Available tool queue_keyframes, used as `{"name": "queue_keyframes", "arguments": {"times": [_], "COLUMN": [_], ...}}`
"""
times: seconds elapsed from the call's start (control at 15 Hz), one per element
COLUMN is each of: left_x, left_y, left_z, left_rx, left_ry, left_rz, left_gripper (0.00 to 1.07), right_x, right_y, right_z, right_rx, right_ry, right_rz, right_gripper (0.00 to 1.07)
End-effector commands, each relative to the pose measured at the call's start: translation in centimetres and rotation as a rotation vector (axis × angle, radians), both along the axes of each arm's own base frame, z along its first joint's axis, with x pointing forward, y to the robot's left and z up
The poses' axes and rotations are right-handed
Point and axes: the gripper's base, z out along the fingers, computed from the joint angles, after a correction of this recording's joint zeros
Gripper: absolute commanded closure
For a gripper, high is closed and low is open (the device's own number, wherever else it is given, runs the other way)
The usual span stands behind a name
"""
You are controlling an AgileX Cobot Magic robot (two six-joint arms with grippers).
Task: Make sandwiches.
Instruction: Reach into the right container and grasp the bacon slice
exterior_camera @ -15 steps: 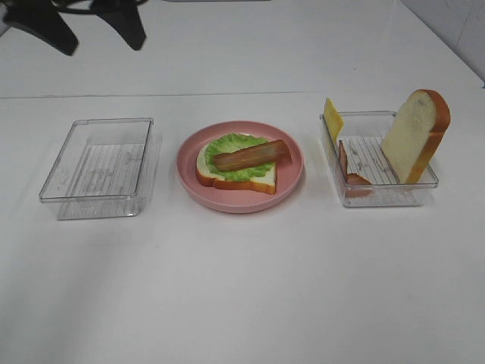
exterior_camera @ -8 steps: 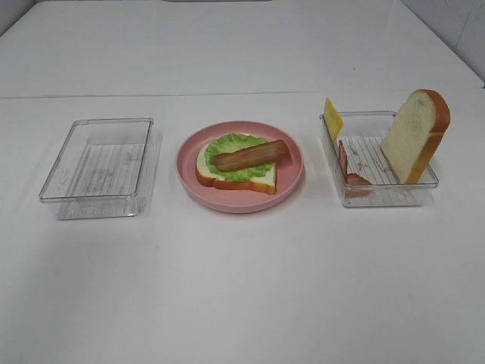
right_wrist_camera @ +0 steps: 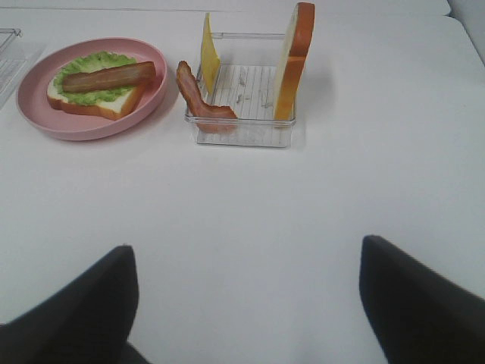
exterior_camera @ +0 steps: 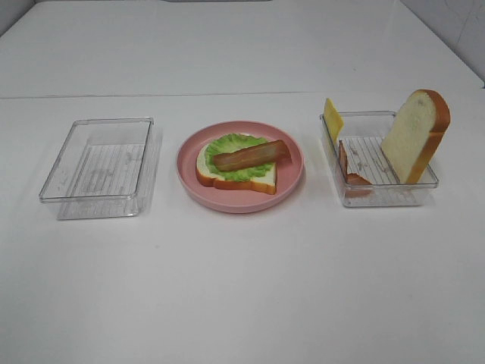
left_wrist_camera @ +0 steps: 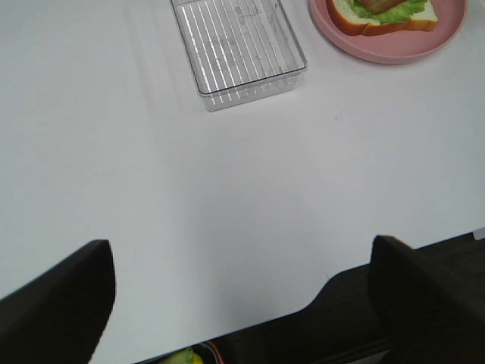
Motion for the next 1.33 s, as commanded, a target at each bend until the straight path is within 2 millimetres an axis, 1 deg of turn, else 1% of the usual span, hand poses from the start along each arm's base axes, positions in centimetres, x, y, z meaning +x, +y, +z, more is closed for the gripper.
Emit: {"name": "queue_keyframes", "arguments": {"times": [0.07,0.33,0.53,0.6,0.67,0.73,0.8,0.93,1.0,1.07,1.13,1.33], "left_x": [-3.5,-7.5,-8.6,-8.0,-7.2,-7.0,-6.9,-6.9,-6.9,-6.9,-6.9,-6.9], "left_y": [1.2,2.7,3.3,3.2,2.9,2.8,2.8,2.8,2.8,2.8,2.8,2.8], "left_z": [-2.4,-5.6,-7.4,-8.0,-7.8,-8.1,-8.3,-8.3,-8.3,-8.3,-8.3,-8.3], "left_rx": [-0.022,-0.046,-0.047,-0.029,-0.038,-0.031,-0.022,-0.020,-0.022,-0.022,-0.022,-0.022], "left_ry": [-0.117,-0.283,-0.365,-0.330,-0.380,-0.376,-0.366,-0.368,-0.367,-0.367,-0.367,-0.367], "left_rz": [0.007,0.017,0.031,0.032,0.029,0.025,0.023,0.020,0.021,0.021,0.021,0.021], "left_gripper": [0.21,0.21,0.21,0.21,0.21,0.21,0.21,0.21,0.21,0.21,0.21,0.21], "right_x": [-0.2,-0.1,0.5,1.1,3.2,4.4,5.2,8.2,10.3,11.1,15.5,21.9], "right_y": [0.0,0.0,0.0,0.1,0.5,0.7,0.8,1.2,1.3,1.4,1.5,1.6], "right_z": [0.1,0.1,0.5,1.1,2.4,3.1,3.5,4.4,5.0,5.2,6.2,7.6], "right_rx": [-0.003,-0.007,0.025,0.044,0.109,0.141,0.154,0.166,0.147,0.145,0.146,0.152], "right_ry": [-0.023,-0.024,-0.009,-0.005,-0.009,0.014,0.036,0.134,0.186,0.203,0.283,0.364], "right_rz": [-0.005,-0.008,-0.019,-0.015,-0.002,0.012,0.019,0.064,0.102,0.115,0.157,0.191], "right_gripper": [0.31,0.31,0.31,0.31,0.31,0.31,0.31,0.31,0.31,0.31,0.31,0.35]}}
